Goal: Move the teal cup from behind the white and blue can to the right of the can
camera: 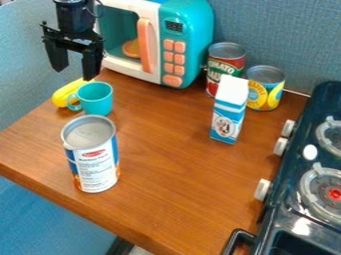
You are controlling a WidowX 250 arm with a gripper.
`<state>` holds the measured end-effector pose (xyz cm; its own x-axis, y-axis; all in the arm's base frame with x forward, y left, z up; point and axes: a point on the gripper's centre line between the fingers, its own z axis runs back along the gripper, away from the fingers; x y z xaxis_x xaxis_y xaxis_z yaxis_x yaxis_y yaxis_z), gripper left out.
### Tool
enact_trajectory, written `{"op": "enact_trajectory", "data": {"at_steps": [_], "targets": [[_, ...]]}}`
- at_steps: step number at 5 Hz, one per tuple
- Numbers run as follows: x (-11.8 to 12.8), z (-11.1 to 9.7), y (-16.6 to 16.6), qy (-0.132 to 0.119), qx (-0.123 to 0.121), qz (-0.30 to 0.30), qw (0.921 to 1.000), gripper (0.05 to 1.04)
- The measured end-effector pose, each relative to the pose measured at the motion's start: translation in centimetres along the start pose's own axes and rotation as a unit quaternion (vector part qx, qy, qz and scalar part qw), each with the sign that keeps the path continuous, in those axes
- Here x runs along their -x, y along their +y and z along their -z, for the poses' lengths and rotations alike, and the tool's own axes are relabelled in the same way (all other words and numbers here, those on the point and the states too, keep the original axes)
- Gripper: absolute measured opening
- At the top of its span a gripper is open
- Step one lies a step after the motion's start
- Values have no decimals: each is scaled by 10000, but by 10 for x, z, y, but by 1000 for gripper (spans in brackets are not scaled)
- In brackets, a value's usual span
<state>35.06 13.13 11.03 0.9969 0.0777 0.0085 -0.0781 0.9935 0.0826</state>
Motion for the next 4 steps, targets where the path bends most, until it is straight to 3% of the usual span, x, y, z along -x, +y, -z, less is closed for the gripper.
{"op": "enact_trajectory", "data": {"at_steps": [2, 4], "targets": [[2, 20, -2, 325, 89, 41, 9994, 1001], [-12, 26, -17, 306, 52, 482, 9984, 1001]]}}
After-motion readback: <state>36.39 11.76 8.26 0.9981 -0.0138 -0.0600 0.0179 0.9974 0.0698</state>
